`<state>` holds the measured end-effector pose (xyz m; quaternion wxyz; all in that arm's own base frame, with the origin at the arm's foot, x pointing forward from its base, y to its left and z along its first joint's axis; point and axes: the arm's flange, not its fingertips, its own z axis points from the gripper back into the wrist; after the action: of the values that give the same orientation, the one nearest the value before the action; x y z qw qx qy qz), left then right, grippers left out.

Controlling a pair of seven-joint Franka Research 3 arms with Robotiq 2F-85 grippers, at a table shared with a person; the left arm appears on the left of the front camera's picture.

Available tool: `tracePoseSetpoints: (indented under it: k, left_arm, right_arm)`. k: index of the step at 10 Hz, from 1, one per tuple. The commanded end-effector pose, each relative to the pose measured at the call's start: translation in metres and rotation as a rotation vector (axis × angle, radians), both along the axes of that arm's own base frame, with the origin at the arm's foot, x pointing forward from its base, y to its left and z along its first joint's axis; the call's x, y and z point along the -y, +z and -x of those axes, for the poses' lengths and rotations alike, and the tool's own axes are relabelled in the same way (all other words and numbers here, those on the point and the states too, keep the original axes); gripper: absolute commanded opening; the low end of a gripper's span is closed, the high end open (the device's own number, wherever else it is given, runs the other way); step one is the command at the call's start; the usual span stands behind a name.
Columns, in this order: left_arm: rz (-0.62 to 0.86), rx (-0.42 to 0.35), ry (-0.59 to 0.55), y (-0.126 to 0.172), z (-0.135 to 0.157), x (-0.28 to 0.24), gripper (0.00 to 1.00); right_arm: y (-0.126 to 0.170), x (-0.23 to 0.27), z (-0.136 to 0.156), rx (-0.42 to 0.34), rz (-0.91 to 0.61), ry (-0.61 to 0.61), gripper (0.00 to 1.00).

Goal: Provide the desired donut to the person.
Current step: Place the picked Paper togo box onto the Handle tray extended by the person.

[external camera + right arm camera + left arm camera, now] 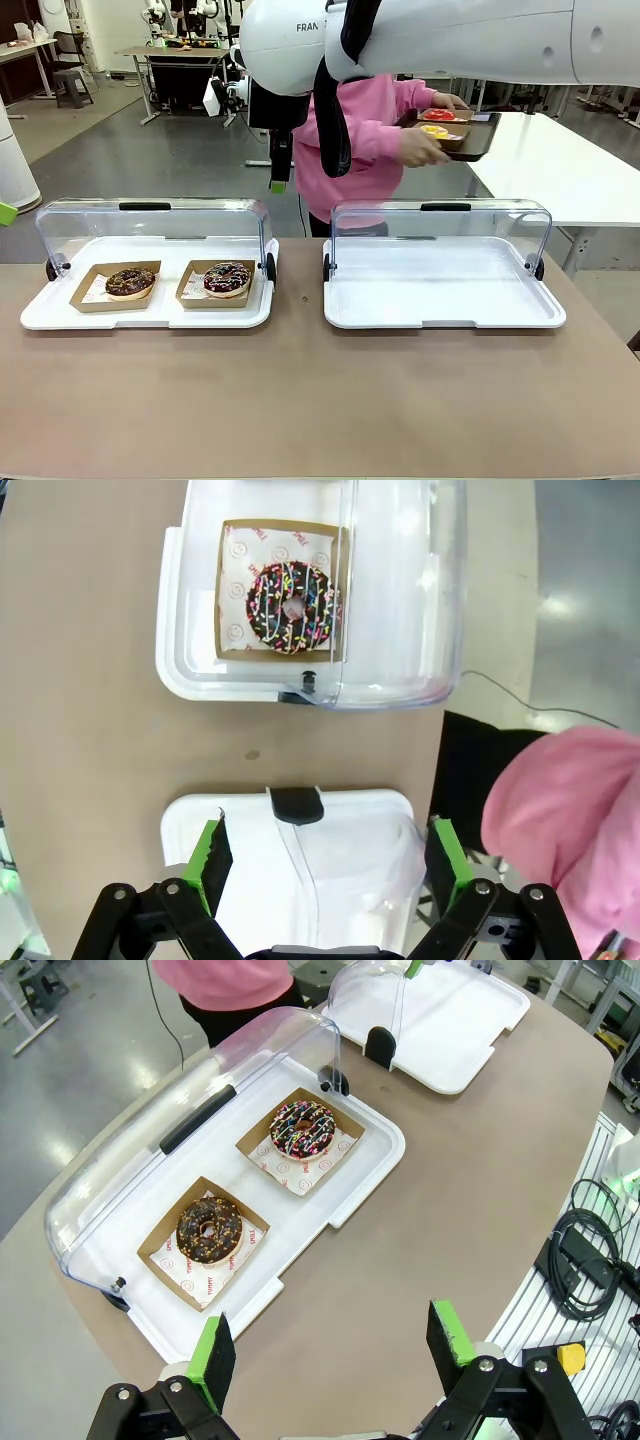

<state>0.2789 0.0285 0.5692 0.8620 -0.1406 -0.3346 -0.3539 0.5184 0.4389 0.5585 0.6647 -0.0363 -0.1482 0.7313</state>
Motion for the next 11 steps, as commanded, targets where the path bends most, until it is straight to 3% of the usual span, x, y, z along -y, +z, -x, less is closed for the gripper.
tracePoseSetpoints:
  k: [1,4,5,7,11]
  left_arm:
    - [0.005,0.005,-0.004,-0.001,-0.001,-0.001,1.0]
    - [0.005,0.005,-0.004,-0.001,-0.001,-0.001,1.0]
    - [0.005,0.005,-0.004,-0.001,-0.001,-0.001,1.0]
    - [0.005,0.005,-0.004,-0.001,-0.001,-0.001,1.0]
    - [0.005,0.005,-0.004,-0.001,-0.001,-0.001,1.0]
  right_arm:
    - [-0.003,0.0,0.001,0.023,0.01,-0.004,1.0]
    - [-0.001,0.0,0.0,-0.001,0.001,0.0,1.0]
    - [0.02,0.039,0.012,-0.073,-0.045,0.004,1.0]
    - [0.051,0.147,0.068,-0.157,-0.182,0.04,1.0]
    - [0.034,0.318,0.143,-0.11,-0.464,-0.039,1.0]
